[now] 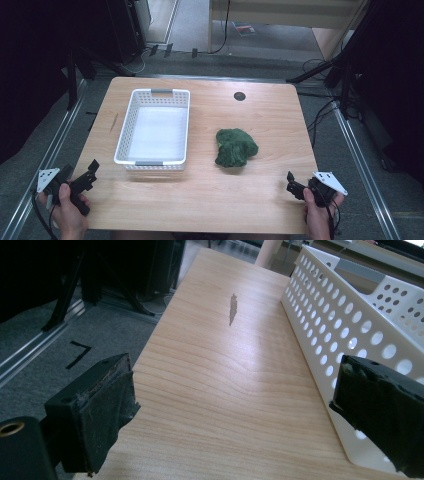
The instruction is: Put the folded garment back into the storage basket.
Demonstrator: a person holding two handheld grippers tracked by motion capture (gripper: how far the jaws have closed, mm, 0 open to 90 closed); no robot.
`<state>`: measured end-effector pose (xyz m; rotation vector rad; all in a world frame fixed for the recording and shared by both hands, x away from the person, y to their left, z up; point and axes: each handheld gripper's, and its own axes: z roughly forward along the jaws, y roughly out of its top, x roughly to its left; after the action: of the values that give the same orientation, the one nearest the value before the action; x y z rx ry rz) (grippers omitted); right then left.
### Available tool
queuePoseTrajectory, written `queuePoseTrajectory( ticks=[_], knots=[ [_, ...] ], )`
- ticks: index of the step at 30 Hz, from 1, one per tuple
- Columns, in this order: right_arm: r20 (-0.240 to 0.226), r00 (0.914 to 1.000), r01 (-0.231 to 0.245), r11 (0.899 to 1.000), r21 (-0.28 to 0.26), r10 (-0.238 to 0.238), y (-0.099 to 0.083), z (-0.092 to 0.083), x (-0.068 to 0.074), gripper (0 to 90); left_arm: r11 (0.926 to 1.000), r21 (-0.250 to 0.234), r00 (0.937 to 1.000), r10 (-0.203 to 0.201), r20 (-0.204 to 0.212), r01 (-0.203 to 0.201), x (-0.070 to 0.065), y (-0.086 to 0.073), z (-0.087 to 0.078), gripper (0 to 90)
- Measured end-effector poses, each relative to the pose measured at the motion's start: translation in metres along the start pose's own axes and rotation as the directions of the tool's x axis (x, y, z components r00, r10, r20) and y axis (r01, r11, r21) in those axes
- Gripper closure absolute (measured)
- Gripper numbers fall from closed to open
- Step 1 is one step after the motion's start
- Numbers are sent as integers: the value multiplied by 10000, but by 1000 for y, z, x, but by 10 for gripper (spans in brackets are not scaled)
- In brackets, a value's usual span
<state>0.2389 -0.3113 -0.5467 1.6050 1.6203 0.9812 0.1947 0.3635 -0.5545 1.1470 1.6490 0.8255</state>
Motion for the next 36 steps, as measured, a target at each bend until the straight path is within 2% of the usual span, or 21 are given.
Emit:
queuePoseTrajectory(
  ticks=[2, 5, 6, 8, 10, 12, 13, 14, 16, 17, 20, 22, 24, 25, 26, 28, 31, 36],
  knots=[
    [-62, 10000, 26, 10000, -36, -26, 0, 0, 0, 8, 10000, -43, 10000, 17, -45, -17, 0, 0, 0, 42],
    [-157, 9994, 314, 9995, 0, -314, 1, 1, 3, 9, 10000, -58, 9998, 2, -207, -3, 0, 1, 0, 42],
    [-207, 9982, 555, 9985, -30, -556, 1, 2, 6, 8, 10000, 11, 9999, -77, -73, 77, 2, 3, -2, 42],
    [-220, 9974, 683, 9976, -60, -684, 1, 2, 7, 9, 9999, -3, 9999, -134, -14, 134, 3, 4, -3, 42],
    [-236, 9973, 688, 9976, -63, -689, 1, 3, 7, 19, 9993, -108, 9992, -370, -127, 368, 5, 9, -4, 42],
    [-201, 9977, 647, 9978, -136, -650, 2, 3, 6, 43, 9991, -147, 9991, -409, -134, 407, 5, 11, -5, 42],
    [-48, 9978, 656, 9974, -310, -658, 2, 3, 6, 97, 9989, -271, 9993, -375, -87, 372, 2, 16, -8, 42],
    [121, 9978, 663, 9967, -469, -658, 2, 2, 7, 112, 9993, -273, 9996, -274, -97, 271, -1, 18, -9, 42],
    [262, 9973, 707, 9958, -574, -692, 2, 2, 8, 133, 9994, -304, 9998, -195, -49, 193, -4, 21, -11, 42],
    [286, 9966, 789, 9950, -604, -773, 2, 3, 10, 126, 9995, -303, 10000, -31, 91, 33, -10, 26, -13, 42],
    [237, 9964, 829, 9943, -668, -815, 2, 2, 10, 126, 9995, -309, 9998, 73, 178, -67, -16, 32, -16, 41],
    [111, 9958, 916, 9925, -807, -910, 1, 1, 10, 112, 9991, -417, 9988, -36, 498, 57, -22, 39, -20, 31],
    [143, 9955, 947, 9919, -848, -938, 1, 1, 10, 92, 9986, -413, 9926, -284, 1178, 335, -28, 47, -25, 9],
    [302, 9950, 973, 9904, -986, -948, 0, 0, 11, 92, 9991, -373, 9921, -165, 1243, 213, -35, 55, -30, 9],
    [269, 9947, 1013, 9885, -1124, -989, 0, -1, 11, 95, 9991, -373, 9921, -165, 1243, 213, -35, 55, -30, 9],
    [285, 9947, 1012, 9875, -1206, -985, 0, -1, 11, 95, 9997, -224, 9881, 127, 1532, -94, -48, 65, -35, 9],
    [390, 9954, 918, 9876, -1276, -875, 1, 0, 10, 94, 9995, -148, 9884, 282, 1495, -263, -54, 67, -34, 8],
    [416, 9966, 750, 9899, -1201, -704, 2, 2, 10, 65, 9997, 34, 9877, 236, 1548, -244, -62, 70, -29, 9]
  ],
)
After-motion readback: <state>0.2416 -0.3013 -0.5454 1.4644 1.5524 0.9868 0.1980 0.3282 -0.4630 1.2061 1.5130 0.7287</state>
